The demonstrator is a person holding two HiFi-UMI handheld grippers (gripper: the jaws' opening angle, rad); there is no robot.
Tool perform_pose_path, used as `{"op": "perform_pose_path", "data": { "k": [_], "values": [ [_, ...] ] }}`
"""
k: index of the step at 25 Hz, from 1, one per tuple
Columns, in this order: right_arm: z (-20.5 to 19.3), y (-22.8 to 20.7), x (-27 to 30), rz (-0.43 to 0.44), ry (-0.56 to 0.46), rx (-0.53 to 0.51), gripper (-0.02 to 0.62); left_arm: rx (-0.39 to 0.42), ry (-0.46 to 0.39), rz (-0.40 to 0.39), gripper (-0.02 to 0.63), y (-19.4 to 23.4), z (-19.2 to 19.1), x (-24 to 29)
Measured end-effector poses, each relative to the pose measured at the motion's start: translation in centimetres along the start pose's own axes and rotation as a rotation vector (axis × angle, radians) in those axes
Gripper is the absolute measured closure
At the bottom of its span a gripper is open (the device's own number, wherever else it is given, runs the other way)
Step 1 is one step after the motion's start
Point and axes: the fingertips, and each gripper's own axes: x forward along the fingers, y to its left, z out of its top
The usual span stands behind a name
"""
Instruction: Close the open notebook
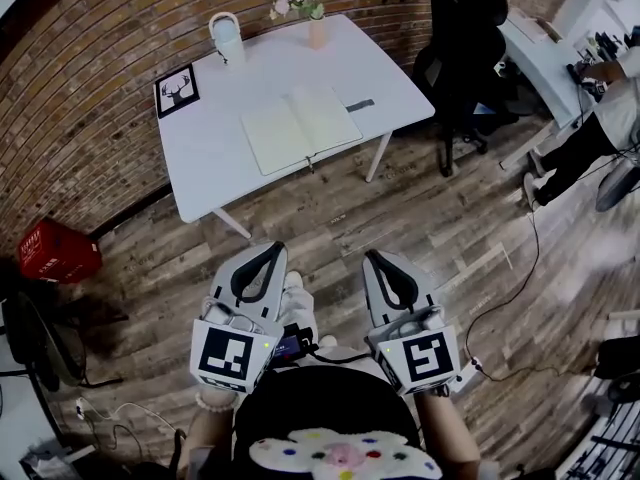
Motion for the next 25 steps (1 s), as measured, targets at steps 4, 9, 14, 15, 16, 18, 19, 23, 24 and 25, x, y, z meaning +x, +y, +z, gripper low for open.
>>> {"op": "perform_pose_path", "data": {
  "k": [4, 9, 14, 15, 16, 18, 19, 23, 24, 25],
  "values": [
    [-0.5, -1.0, 2.8, -0.005, 0.056, -0.026, 0.557, -0.009, 0.008, -0.008, 0.591, 2.3, 0.0, 2.2],
    [0.8, -1.2, 6.9, -0.003, 0.058, -0.013, 0.557, -0.019, 0.019, -0.007, 0.592, 6.0, 0.3, 4.2],
    [1.4, -1.7, 10.5, -0.023, 0.090, -0.017, 0.557, -0.014, 0.020, -0.025, 0.592, 9.1, 0.6, 6.2],
    [1.8, -1.7, 11.3, -0.024, 0.077, -0.013, 0.556, -0.022, 0.017, -0.028, 0.591, 9.7, 0.8, 6.7],
    [2.0, -1.7, 12.0, -0.029, 0.089, -0.015, 0.557, -0.029, 0.015, -0.032, 0.591, 10.3, 0.9, 7.1],
    [1.9, -1.9, 13.2, -0.046, 0.151, -0.026, 0.557, -0.042, 0.012, -0.044, 0.592, 11.6, 1.2, 7.9],
    [1.9, -2.0, 13.8, -0.052, 0.167, -0.026, 0.557, -0.046, 0.011, -0.051, 0.591, 12.2, 1.3, 8.3],
    [2.1, -1.9, 15.9, -0.055, 0.164, -0.026, 0.557, -0.024, 0.004, -0.076, 0.591, 14.3, 1.8, 9.5],
    [2.2, -1.8, 16.5, -0.057, 0.165, -0.028, 0.557, -0.018, 0.003, -0.083, 0.592, 14.7, 1.9, 9.7],
    [2.4, -1.8, 17.0, -0.061, 0.166, -0.030, 0.557, -0.018, 0.002, -0.088, 0.592, 15.2, 2.0, 10.0]
  ]
}}
